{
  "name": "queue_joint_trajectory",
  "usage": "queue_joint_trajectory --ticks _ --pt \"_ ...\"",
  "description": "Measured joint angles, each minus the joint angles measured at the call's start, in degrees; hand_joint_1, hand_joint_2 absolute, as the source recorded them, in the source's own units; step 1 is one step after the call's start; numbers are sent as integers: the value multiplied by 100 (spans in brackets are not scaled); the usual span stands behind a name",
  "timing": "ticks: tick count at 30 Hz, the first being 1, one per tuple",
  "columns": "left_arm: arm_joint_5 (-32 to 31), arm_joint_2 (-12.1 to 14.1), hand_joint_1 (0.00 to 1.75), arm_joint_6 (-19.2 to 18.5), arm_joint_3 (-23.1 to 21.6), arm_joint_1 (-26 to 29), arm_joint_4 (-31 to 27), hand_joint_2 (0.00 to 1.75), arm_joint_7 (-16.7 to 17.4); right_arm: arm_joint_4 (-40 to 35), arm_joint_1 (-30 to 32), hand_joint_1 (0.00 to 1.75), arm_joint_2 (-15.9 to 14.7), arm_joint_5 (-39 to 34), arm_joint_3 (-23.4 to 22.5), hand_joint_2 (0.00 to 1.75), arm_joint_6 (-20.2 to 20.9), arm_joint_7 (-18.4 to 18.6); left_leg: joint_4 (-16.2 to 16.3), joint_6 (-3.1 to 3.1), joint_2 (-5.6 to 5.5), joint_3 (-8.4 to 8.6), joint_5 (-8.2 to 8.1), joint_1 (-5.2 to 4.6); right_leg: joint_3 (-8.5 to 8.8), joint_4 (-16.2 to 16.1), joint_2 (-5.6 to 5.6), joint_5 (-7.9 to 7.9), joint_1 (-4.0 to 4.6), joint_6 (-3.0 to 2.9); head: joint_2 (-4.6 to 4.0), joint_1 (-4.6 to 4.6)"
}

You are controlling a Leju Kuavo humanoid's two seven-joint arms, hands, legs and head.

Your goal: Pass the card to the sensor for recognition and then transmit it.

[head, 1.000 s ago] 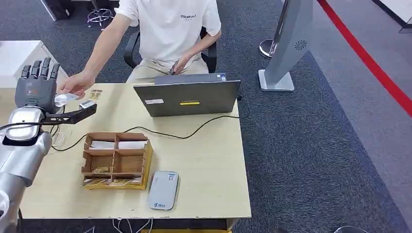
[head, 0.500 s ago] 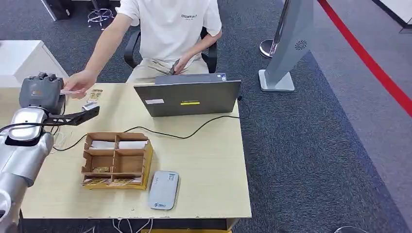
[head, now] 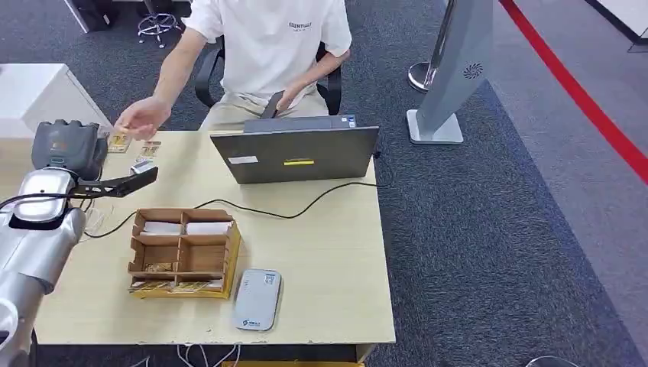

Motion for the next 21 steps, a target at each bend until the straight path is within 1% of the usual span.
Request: queue_joint_trajectory --ticks 4,7,9,10,12,15,18,21 --pt "15 -2 175 68 0 56 -35 175 -103 2 0 0 0 15 -11 175 0 -9 0 0 0 0 0 0 0 0 0 0 0 0 0 0" --pt "115 -15 175 74 0 358 -434 175 -225 4 0 0 2 11 -74 175 -4 -7 0 0 0 1 -1 -1 0 0 1 0 -1 0 0 0" --pt "227 -50 175 48 0 739 -962 175 -286 4 1 0 2 -24 -146 175 -22 4 0 1 1 1 -2 -3 0 -1 1 -1 -4 1 0 0" --pt "262 -81 175 31 0 975 -1322 175 -304 4 4 0 2 -50 -172 175 -39 9 0 3 1 1 -3 -4 0 -1 2 -1 -6 1 0 -4" --pt "260 -149 175 -15 -11 1471 -2016 175 -297 9 4 0 4 -72 -249 175 -63 9 0 9 1 0 -7 -4 0 -3 2 -3 -6 3 0 2" --pt "199 -245 175 35 -99 2118 -2959 175 -339 13 12 0 13 -105 -328 175 -107 9 0 15 6 0 -12 -8 0 -7 6 -5 -9 5 0 -2" --pt "39 -367 175 39 -387 2719 -3968 175 -356 15 25 0 22 -109 -426 175 -131 2 0 19 -1 -2 -14 -10 0 -9 2 -6 -10 7 0 -2" --pt "9 -470 175 39 -647 3066 -4648 175 -376 17 22 0 26 -107 -461 175 -133 -22 0 21 0 -4 -15 -10 0 -10 1 -6 -11 8 0 7"
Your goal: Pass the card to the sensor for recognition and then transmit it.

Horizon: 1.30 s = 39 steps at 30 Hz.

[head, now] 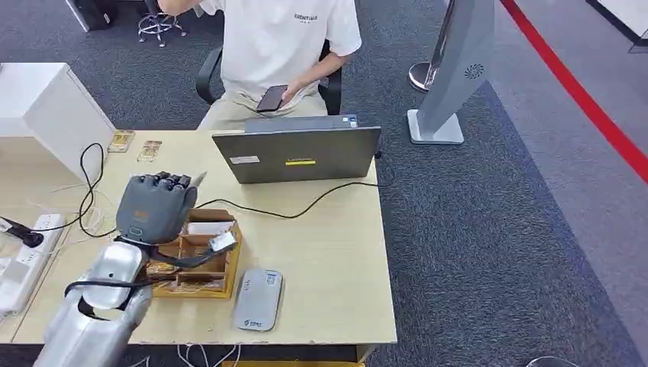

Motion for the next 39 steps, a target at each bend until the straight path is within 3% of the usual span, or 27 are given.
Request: queue_joint_trajectory --ticks 4,10,19,25,39 --pt "-2 -98 175 -2 -251 166 -477 175 -15 2 8 0 13 24 -39 175 0 -41 1 1 0 1 1 -1 0 -1 -4 2 0 2 0 0" --pt "2 -212 175 -13 -408 237 -675 175 -17 2 8 0 22 39 -83 175 0 -53 1 2 0 3 4 1 2 1 -4 4 0 5 0 0" --pt "319 -393 175 -188 -570 516 -622 175 -129 2 7 0 39 42 -111 175 -59 63 1 3 1 1 3 0 2 0 -3 4 0 5 0 0" --pt "284 -520 175 -15 -852 983 -449 175 -260 2 6 0 87 52 -129 175 -120 120 1 8 -1 1 -1 -1 1 -3 -5 3 -1 6 0 0" --pt "297 -570 175 -319 -1121 1317 -458 175 -125 2 10 0 120 55 -260 175 -183 125 1 8 -1 1 0 0 2 -3 -5 3 0 6 0 -2"
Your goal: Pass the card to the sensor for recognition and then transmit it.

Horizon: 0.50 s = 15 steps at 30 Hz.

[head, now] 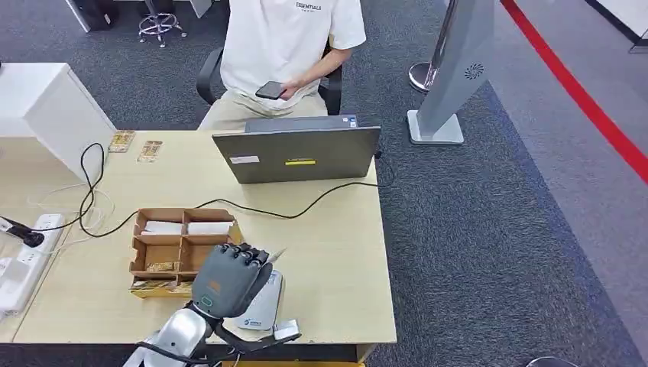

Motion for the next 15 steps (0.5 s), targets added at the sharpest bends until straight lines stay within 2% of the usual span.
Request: queue_joint_trajectory --ticks 4,10,15 --pt "17 15 175 -393 0 -5 -2 175 112 0 2 0 0 17 -26 175 -11 0 0 0 1 0 0 0 0 0 0 0 0 0 0 2" --pt "4 48 175 -470 0 -31 -2 175 147 0 4 0 0 50 -98 175 -18 2 0 0 0 0 0 0 0 0 0 0 0 0 0 2" --pt "-52 133 175 -796 0 -151 -2 175 289 0 4 0 0 68 -138 175 -57 37 0 0 0 1 0 0 0 0 0 0 0 0 0 2"
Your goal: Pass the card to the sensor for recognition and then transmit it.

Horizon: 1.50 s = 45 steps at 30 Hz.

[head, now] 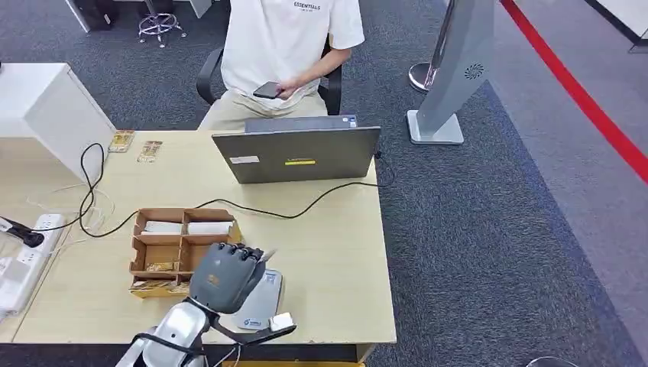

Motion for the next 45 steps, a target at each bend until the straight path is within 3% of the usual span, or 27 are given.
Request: queue_joint_trajectory --ticks 10,27,36,45 --pt "39 111 175 -157 -55 -86 2 175 22 0 2 0 0 46 -13 175 -22 42 0 0 0 0 0 0 0 0 0 0 0 0 0 0" --pt "310 190 175 -750 -332 -279 337 175 15 0 1 0 0 146 -111 175 -24 39 0 0 0 0 0 0 0 0 0 0 0 0 0 -2" --pt "411 282 175 -1167 -428 -458 601 175 245 0 2 0 0 223 -151 175 -22 24 0 1 1 0 1 0 0 0 1 1 0 0 0 0" --pt "531 402 175 -1388 -522 -582 739 175 251 0 0 0 0 236 -236 175 -22 79 0 3 0 -1 2 0 0 0 1 0 0 0 0 0"
